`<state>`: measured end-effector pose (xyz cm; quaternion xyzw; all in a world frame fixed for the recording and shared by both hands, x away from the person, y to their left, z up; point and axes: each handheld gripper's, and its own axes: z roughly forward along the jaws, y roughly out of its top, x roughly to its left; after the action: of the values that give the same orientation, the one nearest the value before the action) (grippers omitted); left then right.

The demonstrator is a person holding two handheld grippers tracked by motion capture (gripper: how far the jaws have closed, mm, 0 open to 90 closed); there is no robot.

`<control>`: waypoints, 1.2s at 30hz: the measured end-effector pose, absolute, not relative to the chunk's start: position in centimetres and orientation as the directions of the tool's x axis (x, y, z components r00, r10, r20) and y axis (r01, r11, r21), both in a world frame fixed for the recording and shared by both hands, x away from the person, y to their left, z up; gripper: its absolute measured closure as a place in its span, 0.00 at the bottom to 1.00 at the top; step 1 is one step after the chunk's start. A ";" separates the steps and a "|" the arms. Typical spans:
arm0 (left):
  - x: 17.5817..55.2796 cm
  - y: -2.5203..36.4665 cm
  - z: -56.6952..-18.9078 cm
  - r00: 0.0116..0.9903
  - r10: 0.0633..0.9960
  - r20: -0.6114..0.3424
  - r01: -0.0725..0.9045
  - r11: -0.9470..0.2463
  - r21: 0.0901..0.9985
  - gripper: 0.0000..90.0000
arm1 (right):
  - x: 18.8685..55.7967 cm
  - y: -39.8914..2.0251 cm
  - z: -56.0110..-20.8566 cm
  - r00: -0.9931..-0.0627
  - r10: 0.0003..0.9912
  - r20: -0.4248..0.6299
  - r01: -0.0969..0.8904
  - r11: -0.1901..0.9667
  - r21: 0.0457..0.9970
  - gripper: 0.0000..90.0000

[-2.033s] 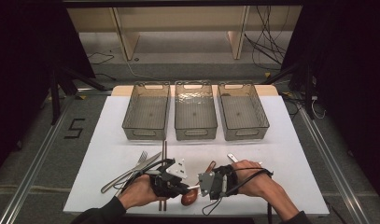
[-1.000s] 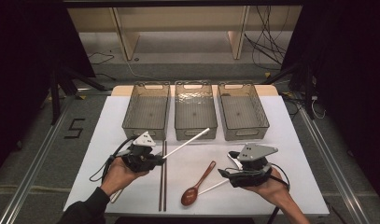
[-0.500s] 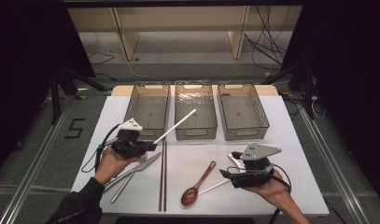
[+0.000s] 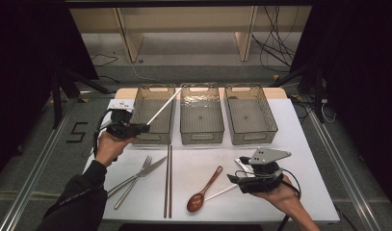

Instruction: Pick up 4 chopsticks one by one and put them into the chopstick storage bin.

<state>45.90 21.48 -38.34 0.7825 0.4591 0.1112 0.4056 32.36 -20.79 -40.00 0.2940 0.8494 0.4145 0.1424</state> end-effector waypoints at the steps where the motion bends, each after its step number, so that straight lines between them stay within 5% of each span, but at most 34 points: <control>1: 46.2 21.5 -38.4 0.547 0.815 -0.191 0.631 -0.251 0.734 0.94 | 32.4 -20.8 -40.0 -0.787 0.617 0.002 0.380 0.482 0.790 0.32; 15: 50.5 22.6 -39.1 0.466 0.869 -0.170 0.684 -0.231 0.692 0.94 | 32.4 -20.8 -40.0 -0.793 0.609 0.014 0.383 0.479 0.790 0.32; 36: 52.2 22.5 -41.1 0.408 0.900 -0.155 0.736 -0.224 0.638 0.93 | 32.4 -20.6 -40.1 -0.800 0.599 0.020 0.382 0.484 0.787 0.32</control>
<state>52.18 22.54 -41.06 0.7723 0.5297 0.1245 0.3279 32.45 -20.63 -40.15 0.2881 0.8517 0.4181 0.1299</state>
